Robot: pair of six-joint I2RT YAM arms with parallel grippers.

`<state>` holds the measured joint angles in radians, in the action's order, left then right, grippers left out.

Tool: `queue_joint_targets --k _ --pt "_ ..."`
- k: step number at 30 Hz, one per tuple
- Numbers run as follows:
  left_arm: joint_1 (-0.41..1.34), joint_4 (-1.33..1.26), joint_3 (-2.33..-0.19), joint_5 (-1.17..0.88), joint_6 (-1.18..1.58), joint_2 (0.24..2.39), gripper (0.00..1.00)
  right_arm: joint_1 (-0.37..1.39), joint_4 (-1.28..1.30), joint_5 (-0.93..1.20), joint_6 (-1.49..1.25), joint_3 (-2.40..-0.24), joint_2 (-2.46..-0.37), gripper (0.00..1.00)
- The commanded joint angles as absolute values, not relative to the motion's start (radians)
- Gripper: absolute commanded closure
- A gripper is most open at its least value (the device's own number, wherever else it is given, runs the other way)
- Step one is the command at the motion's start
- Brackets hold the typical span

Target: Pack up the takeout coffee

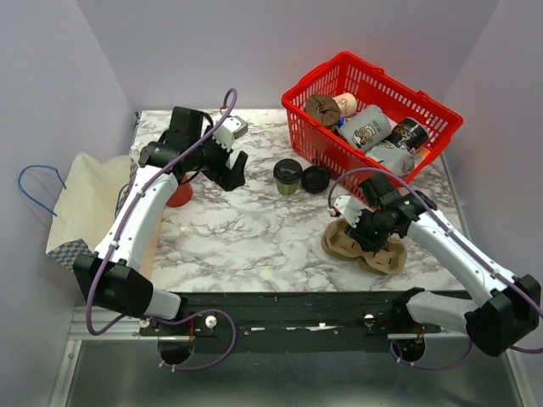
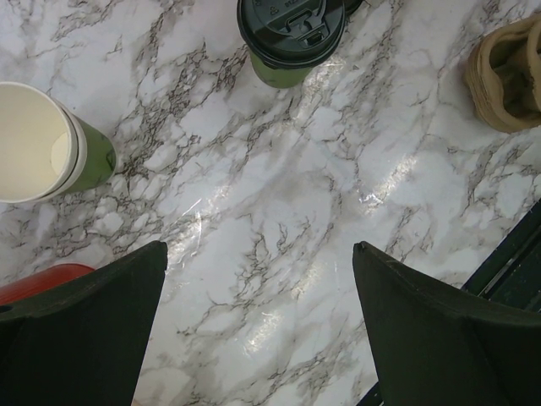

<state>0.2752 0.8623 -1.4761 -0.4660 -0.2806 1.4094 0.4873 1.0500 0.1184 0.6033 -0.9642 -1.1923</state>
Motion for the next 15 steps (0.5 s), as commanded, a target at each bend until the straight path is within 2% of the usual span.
queue_joint_targets --k 1,3,8,11,12,15 --pt "0.276 0.864 -1.496 -0.497 -0.282 1.402 0.01 0.483 1.151 0.172 0.661 -0.947 -1.105 0.96" --pt "0.276 0.865 -1.512 -0.494 -0.276 1.404 0.01 0.483 1.151 0.186 0.672 -0.939 -1.082 0.99" --pt "0.267 0.885 -1.659 -0.388 -0.290 1.370 0.01 0.483 1.146 0.360 0.667 -1.061 -1.054 0.99" --pt "0.233 0.890 -1.757 -0.185 -0.317 1.321 0.01 0.483 1.076 0.422 0.641 -1.133 -1.072 0.99" --pt "0.218 0.888 -1.785 -0.049 -0.305 1.309 0.01 0.483 1.057 0.428 0.608 -1.156 -1.084 0.99" --pt "0.115 0.920 -1.911 0.128 -0.291 1.295 0.01 0.483 0.986 0.474 0.545 -1.215 -1.129 1.00"
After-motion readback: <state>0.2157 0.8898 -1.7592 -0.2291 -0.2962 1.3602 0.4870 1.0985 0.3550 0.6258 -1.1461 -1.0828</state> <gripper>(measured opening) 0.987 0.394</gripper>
